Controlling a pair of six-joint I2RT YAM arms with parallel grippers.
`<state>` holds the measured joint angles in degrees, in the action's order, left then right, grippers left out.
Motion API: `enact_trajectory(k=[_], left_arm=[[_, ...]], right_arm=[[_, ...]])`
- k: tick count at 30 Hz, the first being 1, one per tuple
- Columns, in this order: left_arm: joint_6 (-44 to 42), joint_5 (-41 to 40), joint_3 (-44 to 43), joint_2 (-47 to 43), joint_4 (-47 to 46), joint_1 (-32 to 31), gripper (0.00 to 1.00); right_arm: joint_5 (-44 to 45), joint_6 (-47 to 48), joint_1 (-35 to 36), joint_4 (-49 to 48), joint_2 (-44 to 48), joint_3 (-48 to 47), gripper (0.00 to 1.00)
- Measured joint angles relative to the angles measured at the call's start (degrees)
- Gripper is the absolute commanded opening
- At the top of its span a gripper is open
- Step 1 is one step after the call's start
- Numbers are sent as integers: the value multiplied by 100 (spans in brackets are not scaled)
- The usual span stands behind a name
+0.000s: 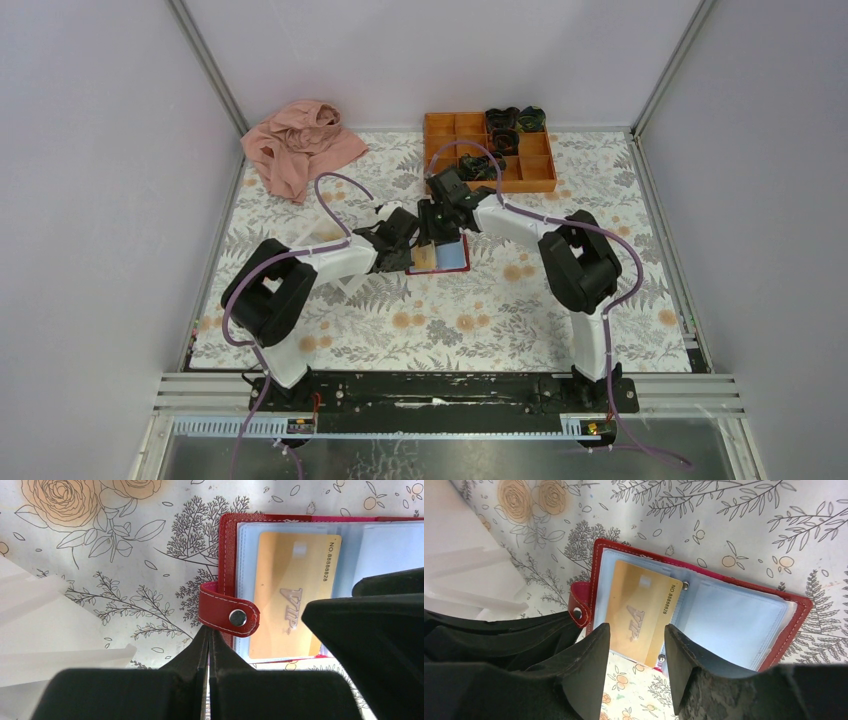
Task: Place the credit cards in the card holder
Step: Insert the credit card into the card holder.
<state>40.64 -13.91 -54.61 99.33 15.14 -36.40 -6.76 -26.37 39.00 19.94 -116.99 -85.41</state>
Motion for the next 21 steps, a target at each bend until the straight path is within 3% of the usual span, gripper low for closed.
enact_trajectory(k=[2,4,8,11,21], left_arm=[[0,0,2,0,0,0,0],[0,0,2,0,-2,0,0],[-2,2,2,0,0,0,0],[-2,2,2,0,0,0,0],[-4,0,2,0,0,0,0]], right_arm=[[35,0,-2,-9,50,2,42],[98,9,-2,-2,66,2,25],[219,24,-15,59,66,2,4],[319,17,-28,105,66,2,0],[437,22,-46,164,50,46,0]])
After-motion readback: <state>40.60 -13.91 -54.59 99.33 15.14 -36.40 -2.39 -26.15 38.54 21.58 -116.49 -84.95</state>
